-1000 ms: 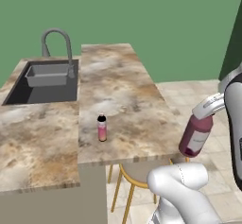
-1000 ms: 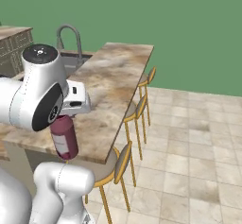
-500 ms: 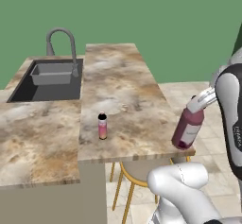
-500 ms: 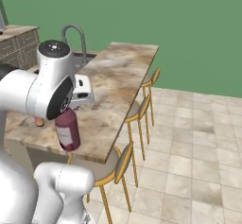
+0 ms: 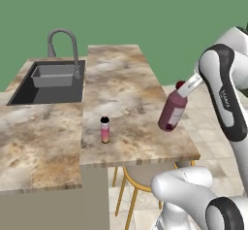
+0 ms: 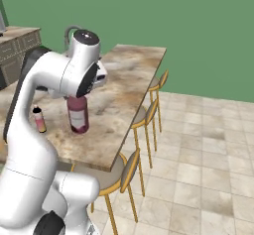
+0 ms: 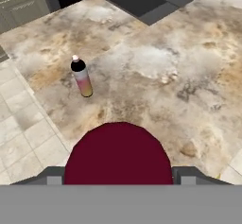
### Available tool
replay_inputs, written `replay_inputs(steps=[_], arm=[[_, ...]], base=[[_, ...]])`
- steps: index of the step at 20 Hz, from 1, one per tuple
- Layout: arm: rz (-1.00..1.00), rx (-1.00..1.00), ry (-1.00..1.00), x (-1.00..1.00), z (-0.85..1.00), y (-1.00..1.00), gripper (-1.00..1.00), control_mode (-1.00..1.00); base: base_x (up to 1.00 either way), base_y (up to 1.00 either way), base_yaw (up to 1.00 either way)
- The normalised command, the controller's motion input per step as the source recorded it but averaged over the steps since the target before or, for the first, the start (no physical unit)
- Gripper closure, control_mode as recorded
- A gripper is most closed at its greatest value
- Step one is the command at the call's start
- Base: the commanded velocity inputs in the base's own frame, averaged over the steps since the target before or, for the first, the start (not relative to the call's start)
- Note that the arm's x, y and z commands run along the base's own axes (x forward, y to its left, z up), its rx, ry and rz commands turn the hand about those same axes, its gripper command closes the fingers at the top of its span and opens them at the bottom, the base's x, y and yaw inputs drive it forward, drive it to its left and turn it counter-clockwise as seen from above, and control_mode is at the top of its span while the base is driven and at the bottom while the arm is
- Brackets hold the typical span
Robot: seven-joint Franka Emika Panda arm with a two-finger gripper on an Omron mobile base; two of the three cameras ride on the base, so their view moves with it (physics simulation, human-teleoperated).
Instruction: Move the drinks to the dining counter.
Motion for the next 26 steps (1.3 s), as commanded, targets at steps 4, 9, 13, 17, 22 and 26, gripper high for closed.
replay_inputs(steps=[4,9,13,17,22,26], arm=[[0.05,-0.05,0.03,0.43,-0.08,0.16,1.0,-1.0],[0.04,-0.05,-0.08,0.38,-0.22,0.29,1.0,-1.0],[0.06,-0.01,-0.06,0.38,-0.31,0.19,1.0,-1.0],[0.09,0.0,0.0,0.39,-0.43,0.07,1.0,-1.0],[0.11,0.0,0.02,0.46,-0.43,0.03,1.0,-1.0],[0.11,0.0,0.04,0.48,-0.38,0.08,1.0,-1.0]], base=[[0.0,0.0,0.0],[0.0,0.0,0.0],[0.0,0.0,0.0],[0.0,0.0,0.0],[0.0,0.0,0.0],[0.0,0.0,0.0]])
